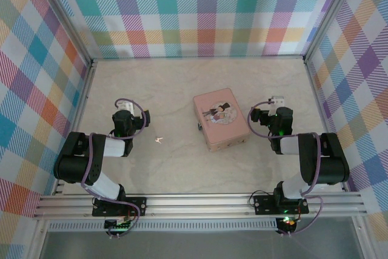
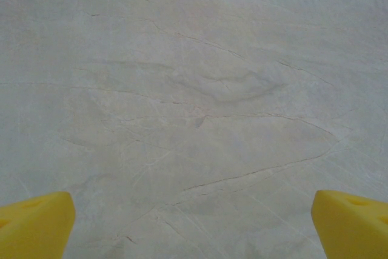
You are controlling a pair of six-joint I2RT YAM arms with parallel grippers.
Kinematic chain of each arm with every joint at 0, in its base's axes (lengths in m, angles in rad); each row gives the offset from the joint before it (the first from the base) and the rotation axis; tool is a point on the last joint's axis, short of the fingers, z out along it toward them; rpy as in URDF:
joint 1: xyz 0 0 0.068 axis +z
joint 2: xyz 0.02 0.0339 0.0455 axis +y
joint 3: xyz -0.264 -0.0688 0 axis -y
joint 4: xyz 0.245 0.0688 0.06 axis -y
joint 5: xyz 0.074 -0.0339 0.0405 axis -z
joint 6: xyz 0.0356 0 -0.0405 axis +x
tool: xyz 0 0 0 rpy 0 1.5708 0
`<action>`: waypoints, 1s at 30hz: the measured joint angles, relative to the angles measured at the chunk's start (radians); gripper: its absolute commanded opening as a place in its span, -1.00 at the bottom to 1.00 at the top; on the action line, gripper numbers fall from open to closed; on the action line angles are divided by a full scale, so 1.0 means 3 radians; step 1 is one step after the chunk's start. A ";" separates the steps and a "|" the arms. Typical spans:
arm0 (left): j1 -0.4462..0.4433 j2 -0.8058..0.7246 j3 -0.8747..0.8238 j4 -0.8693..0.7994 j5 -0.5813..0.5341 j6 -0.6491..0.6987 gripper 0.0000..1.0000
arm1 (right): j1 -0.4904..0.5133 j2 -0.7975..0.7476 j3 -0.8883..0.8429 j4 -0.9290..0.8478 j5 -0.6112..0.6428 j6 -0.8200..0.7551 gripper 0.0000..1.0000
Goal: Unlock the padlock with the key
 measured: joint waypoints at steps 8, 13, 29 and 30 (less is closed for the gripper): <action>0.0001 -0.0149 0.0451 -0.0769 -0.0011 -0.0001 1.00 | 0.0000 -0.0342 0.0228 -0.0664 0.0053 0.0003 0.99; 0.0001 -0.0500 0.0707 -0.1133 -0.0025 -0.0033 1.00 | 0.0000 -0.0868 0.0399 -0.1044 0.0029 0.0116 0.99; -0.0061 0.0231 0.2257 -0.2374 0.1764 -0.1170 0.99 | -0.0004 -0.2255 0.0989 -0.3272 -0.0576 0.1813 0.99; -0.0116 0.0361 0.2365 -0.2461 0.1859 -0.1181 0.96 | -0.0003 -0.2295 0.0985 -0.3384 -0.0669 0.1879 0.99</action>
